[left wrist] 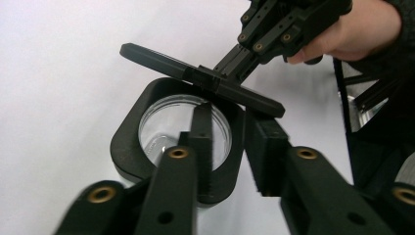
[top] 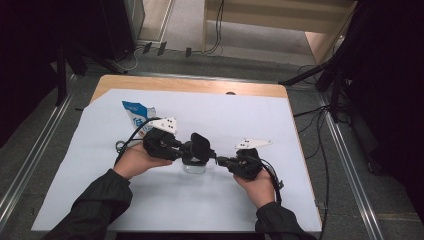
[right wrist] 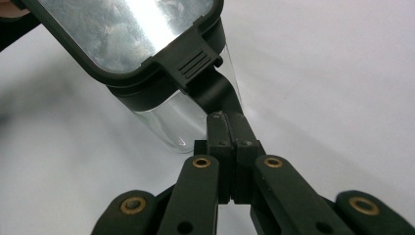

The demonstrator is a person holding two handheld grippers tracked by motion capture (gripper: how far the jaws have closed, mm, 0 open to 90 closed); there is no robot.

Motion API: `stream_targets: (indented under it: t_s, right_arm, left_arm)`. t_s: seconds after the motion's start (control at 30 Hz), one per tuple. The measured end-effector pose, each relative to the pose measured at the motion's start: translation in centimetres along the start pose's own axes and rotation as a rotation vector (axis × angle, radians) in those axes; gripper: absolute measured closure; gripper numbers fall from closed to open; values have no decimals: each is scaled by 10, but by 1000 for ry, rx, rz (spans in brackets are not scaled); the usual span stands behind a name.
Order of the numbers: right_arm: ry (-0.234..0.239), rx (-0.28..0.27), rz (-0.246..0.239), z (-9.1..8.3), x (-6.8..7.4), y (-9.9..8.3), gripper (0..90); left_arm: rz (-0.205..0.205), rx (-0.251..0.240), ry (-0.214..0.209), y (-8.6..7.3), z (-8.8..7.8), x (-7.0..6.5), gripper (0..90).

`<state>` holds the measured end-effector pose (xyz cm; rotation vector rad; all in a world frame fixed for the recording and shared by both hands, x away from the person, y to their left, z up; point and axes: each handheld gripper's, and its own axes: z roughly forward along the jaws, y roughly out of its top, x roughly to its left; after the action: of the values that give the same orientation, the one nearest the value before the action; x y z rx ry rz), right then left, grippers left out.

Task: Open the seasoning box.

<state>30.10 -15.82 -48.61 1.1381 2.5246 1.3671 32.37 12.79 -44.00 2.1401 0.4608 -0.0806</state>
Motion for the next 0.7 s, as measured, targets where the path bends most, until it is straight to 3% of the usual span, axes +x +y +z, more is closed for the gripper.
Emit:
stream_targets:
  t_s: [0.2, 0.4, 0.7]
  right_arm:
    - [0, -2, 4, 0, 0, 0, 900]
    - [-3, -8, 8, 0, 0, -1, 900]
    - [-10, -8, 13, 2, 0, -2, 900]
  left_arm:
    - [-40, 4, -1, 6, 3, -4, 842]
    - [-37, 2, -9, 12, 6, -8, 900]
    - [-58, 7, 1, 21, 11, -11, 900]
